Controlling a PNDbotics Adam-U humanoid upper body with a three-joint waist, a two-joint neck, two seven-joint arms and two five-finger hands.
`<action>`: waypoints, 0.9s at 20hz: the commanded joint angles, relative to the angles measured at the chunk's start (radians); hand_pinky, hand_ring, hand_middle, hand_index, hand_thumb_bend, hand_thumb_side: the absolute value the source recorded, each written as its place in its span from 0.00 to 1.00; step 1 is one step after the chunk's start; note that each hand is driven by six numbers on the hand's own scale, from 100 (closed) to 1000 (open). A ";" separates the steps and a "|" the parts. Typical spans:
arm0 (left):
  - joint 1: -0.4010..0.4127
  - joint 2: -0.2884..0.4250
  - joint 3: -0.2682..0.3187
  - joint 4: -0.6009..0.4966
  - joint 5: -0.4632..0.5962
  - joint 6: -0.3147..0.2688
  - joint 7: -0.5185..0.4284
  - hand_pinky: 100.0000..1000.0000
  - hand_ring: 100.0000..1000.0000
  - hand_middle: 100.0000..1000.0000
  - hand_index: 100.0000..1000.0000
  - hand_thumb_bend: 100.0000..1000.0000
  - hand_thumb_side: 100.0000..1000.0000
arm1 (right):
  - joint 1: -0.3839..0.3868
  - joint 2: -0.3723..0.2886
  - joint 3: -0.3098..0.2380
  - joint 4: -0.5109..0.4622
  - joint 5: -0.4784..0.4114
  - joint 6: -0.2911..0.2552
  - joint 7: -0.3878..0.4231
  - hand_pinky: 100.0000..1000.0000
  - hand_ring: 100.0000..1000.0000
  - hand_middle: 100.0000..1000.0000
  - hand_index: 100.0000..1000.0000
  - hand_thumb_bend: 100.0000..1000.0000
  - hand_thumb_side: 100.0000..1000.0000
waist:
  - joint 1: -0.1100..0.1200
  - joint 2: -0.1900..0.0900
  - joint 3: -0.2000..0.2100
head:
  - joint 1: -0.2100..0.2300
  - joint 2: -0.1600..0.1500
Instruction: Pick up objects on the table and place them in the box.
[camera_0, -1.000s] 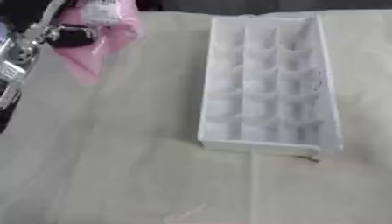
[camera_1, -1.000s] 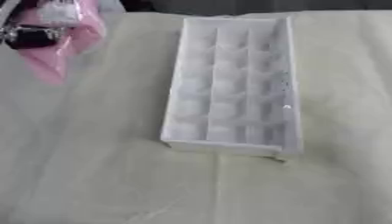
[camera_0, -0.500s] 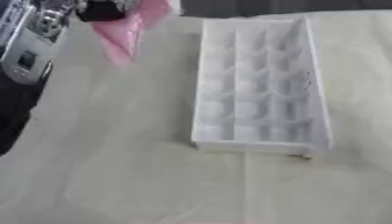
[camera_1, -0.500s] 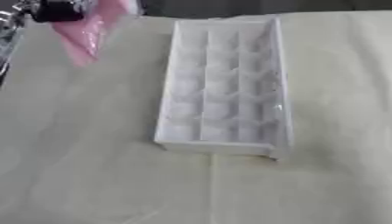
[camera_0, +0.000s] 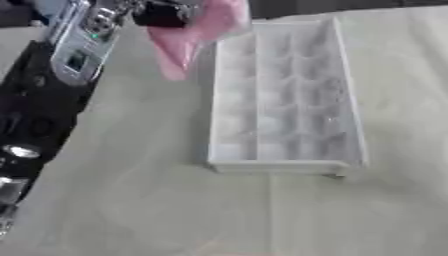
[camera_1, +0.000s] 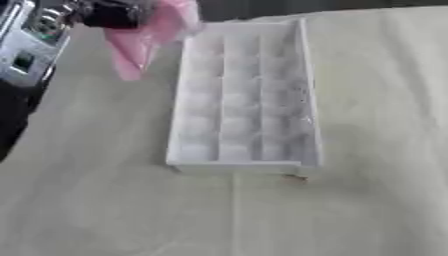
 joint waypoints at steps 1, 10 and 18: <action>-0.021 -0.002 -0.026 0.026 -0.014 -0.031 -0.013 0.00 0.00 0.00 0.07 0.00 0.00 | -0.012 -0.006 -0.002 -0.008 -0.006 0.000 0.004 0.00 0.04 0.02 0.42 0.39 1.00 | -0.003 -0.015 -0.006 | 0.017 0.000; -0.060 -0.062 -0.083 0.082 -0.028 -0.079 -0.056 0.00 0.00 0.00 0.07 0.00 0.00 | -0.019 -0.001 0.004 -0.008 -0.013 0.000 0.012 0.00 0.04 0.02 0.42 0.39 1.00 | 0.002 -0.010 -0.039 | 0.029 -0.014; -0.122 -0.090 -0.103 0.096 -0.049 -0.098 -0.089 0.00 0.00 0.00 0.09 0.04 0.00 | -0.018 0.000 0.010 -0.006 -0.019 0.001 0.023 0.00 0.05 0.02 0.42 0.39 1.00 | 0.007 -0.016 -0.045 | 0.043 -0.020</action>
